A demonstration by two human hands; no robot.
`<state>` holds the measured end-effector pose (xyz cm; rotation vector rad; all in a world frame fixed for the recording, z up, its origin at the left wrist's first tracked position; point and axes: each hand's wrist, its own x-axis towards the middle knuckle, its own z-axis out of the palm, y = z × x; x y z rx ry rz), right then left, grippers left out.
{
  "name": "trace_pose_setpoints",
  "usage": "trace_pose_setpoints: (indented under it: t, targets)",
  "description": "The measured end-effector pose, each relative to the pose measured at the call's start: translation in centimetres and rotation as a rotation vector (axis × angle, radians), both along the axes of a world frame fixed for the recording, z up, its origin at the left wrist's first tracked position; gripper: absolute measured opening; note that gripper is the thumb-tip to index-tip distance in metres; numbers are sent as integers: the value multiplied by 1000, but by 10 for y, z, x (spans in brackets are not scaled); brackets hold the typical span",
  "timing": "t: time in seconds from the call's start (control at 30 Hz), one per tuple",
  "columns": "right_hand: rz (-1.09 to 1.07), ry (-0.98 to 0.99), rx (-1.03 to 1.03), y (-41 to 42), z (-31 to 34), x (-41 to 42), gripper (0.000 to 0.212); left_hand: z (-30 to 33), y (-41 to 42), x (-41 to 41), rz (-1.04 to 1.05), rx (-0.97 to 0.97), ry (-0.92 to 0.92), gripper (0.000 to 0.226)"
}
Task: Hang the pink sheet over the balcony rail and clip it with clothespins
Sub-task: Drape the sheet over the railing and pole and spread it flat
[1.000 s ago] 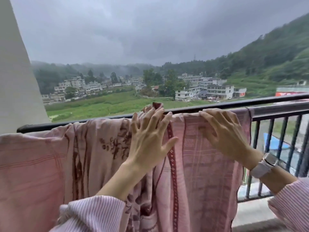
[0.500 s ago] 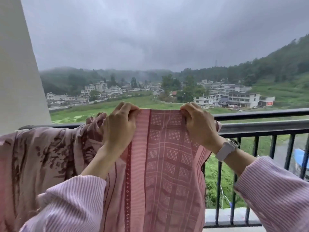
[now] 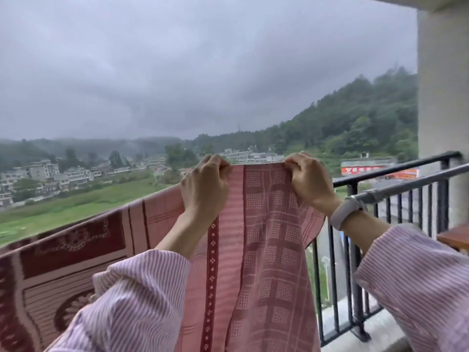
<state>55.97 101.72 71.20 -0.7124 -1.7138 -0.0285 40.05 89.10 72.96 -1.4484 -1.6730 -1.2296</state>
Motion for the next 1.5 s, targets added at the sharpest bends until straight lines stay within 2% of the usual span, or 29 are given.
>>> trace_pose_setpoints:
  t: [0.3,0.53,0.83,1.07,1.5]
  targets:
    - [-7,-32,36,140,25,74,16,12,131,79,3,56,3,14]
    - [19,-47,-5,229,24,153,12,15,222,152,-26,-32,48,10]
    - [227,-93,-14,301,8,250,10,5,290,238,-28,-77,77,13]
    - [325,-173,-29,378,5,340,12,-7,356,333,55,-88,50,13]
    - [192,-216,10,534,13,511,12,-12,516,511,47,-26,-7,9]
